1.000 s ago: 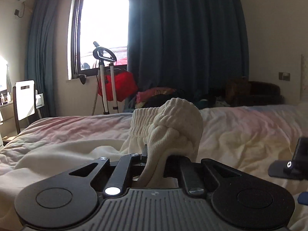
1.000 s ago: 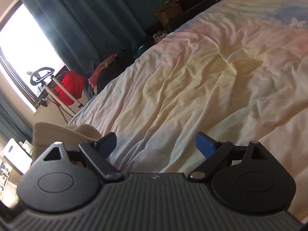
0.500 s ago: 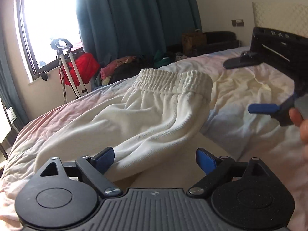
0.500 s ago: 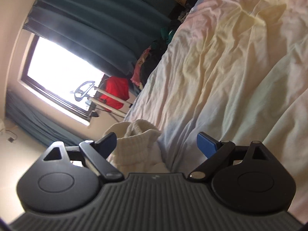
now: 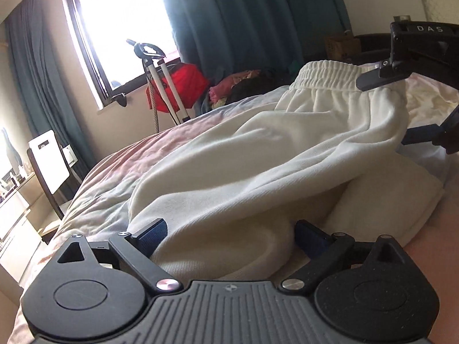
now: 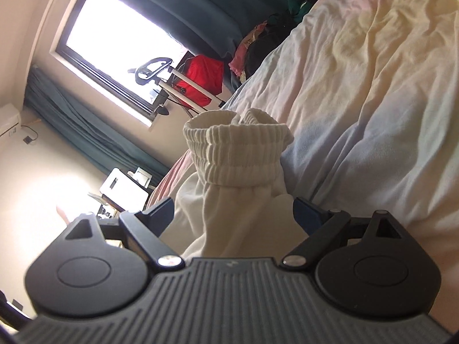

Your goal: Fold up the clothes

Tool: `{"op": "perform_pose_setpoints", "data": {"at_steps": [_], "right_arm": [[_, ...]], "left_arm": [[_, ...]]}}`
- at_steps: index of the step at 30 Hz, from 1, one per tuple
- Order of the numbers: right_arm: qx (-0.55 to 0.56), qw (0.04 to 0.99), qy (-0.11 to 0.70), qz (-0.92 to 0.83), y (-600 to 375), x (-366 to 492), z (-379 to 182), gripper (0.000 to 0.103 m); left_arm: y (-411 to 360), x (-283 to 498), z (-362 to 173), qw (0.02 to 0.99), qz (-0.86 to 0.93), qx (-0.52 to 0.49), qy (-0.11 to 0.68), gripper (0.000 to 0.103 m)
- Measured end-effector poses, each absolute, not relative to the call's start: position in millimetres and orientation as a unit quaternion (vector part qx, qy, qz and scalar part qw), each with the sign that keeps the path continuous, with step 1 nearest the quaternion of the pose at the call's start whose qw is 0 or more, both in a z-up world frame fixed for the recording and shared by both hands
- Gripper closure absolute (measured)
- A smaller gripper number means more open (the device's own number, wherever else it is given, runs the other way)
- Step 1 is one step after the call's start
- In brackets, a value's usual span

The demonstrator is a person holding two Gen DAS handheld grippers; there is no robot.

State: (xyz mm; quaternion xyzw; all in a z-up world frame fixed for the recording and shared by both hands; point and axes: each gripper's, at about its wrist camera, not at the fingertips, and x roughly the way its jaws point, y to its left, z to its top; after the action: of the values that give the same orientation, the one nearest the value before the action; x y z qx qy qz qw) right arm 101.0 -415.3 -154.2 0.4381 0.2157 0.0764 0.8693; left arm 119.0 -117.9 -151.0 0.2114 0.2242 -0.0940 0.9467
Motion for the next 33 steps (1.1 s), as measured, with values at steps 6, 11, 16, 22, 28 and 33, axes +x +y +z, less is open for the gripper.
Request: {"op": "perform_pose_setpoints", "data": {"at_steps": [6,11,16,22,28,33], "right_arm": [[0.383,0.891,0.231,0.072,-405.4,108.2,-151.4,0.084],[0.428,0.882,0.168,0.107,-405.9,83.3,-135.4,0.090],[0.467,0.859,0.201,0.062,-412.3,61.3,-160.7,0.090],[0.474,0.855,0.206,0.043,-415.5,48.9,-170.2,0.090],[0.445,0.880,0.152,0.066,-413.0,39.6,-145.7,0.091],[0.439,0.884,0.143,0.073,-411.2,42.8,-137.7,0.091]], "left_arm": [[-108.1,109.2,-145.9,0.964,-0.048,0.166,0.204,0.005],[-88.8,98.2,-134.5,0.977,-0.012,0.102,0.188,0.005],[-74.1,84.7,-126.7,0.978,0.015,0.061,0.200,0.003],[-70.9,60.7,-131.6,0.976,0.050,0.019,0.213,0.003],[-80.4,49.1,-129.8,0.978,0.056,0.060,0.190,0.002],[-103.9,47.0,-141.6,0.969,0.040,0.147,0.192,0.006]]}}
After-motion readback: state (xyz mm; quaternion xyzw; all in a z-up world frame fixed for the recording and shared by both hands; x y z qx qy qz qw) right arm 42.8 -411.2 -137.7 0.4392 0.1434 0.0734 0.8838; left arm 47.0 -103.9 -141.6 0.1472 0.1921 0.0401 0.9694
